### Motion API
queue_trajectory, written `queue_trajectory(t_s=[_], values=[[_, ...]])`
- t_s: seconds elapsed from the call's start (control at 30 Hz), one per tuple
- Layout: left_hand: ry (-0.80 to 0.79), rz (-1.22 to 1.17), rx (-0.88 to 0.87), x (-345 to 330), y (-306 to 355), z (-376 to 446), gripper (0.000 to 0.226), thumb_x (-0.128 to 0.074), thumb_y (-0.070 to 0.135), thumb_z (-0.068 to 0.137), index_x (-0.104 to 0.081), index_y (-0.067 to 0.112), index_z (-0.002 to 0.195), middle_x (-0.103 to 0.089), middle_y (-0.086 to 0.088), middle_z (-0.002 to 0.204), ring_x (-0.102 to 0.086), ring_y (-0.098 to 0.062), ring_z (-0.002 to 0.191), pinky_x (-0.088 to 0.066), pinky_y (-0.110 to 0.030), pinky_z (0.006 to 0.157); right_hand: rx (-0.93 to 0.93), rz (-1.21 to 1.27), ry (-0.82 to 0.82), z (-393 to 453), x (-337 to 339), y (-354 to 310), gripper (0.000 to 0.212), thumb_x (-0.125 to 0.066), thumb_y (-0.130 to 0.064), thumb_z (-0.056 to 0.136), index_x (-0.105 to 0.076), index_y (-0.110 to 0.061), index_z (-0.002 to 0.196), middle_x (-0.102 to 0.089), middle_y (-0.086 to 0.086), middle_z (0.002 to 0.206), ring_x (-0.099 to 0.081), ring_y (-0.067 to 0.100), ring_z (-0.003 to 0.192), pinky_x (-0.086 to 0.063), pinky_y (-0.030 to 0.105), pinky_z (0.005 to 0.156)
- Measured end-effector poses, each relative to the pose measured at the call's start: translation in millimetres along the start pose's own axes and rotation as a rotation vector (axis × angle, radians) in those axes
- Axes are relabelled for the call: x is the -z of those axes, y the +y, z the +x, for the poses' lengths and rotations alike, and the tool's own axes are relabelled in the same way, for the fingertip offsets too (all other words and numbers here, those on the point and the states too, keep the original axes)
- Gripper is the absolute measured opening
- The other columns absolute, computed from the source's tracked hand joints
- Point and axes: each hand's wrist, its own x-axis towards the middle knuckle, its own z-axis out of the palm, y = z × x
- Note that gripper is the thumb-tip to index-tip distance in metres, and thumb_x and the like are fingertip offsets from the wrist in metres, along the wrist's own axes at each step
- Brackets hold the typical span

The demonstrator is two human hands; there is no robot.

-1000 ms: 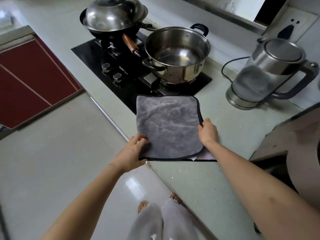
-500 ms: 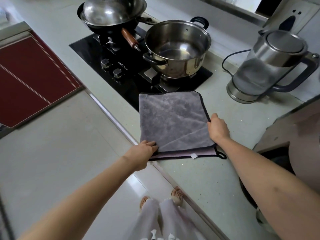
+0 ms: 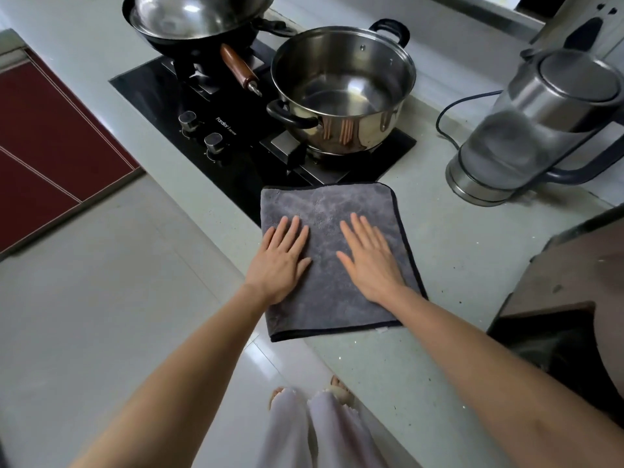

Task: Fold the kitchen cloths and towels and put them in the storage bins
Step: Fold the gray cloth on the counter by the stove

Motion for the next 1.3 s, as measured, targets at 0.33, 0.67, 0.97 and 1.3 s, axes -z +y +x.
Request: queue_trajectory(t_s=[0.33, 0.67, 0.97, 1.3], values=[[0.008, -0.074, 0.248, -32, -34, -7, 0.078, 0.005, 0.068, 0.086, 0.017, 0.024, 0.150, 0.018, 0.000, 0.158, 0.009, -0.025, 0.147, 0.004, -0.044, 0.119, -0.118, -0.148, -0.078, 16, -19, 58, 0.063, -0.003, -0.056, 0.096, 0.009, -0.027, 0.151, 0.012, -0.003, 0.159, 0.010, 0.016, 0.147, 0.006, 0.039, 0.119], [0.052, 0.044, -0.571, -11, -7, -80, 0.049, -0.041, 0.055, 0.091, -0.054, 0.017, 0.120, -0.056, 0.000, 0.114, -0.055, -0.019, 0.095, -0.042, -0.030, 0.085, 0.638, -0.242, -0.067, -66, 15, 26, 0.026, -0.049, -0.044, 0.086, -0.050, -0.018, 0.091, -0.054, 0.000, 0.088, -0.054, 0.018, 0.076, -0.047, 0.028, 0.067], [0.099, 0.159, -0.386, -21, 11, -101, 0.052, -0.070, 0.019, 0.065, -0.053, 0.018, 0.115, -0.057, 0.000, 0.111, -0.057, -0.020, 0.089, -0.052, -0.031, 0.073, 0.571, -0.457, -0.173, -89, 14, 40, 0.062, -0.076, -0.003, 0.059, -0.043, -0.016, 0.110, -0.056, 0.004, 0.106, -0.055, 0.023, 0.088, -0.050, 0.032, 0.067], [-0.024, 0.009, -0.192, 9, 19, -87, 0.042, -0.040, -0.001, 0.090, -0.049, 0.019, 0.126, -0.062, -0.001, 0.111, -0.063, -0.023, 0.091, -0.042, -0.029, 0.064, 0.122, -0.259, -0.288, -90, 28, 33, 0.063, -0.040, 0.017, 0.082, -0.038, -0.009, 0.140, -0.032, 0.009, 0.151, -0.042, 0.026, 0.131, -0.046, 0.032, 0.094]])
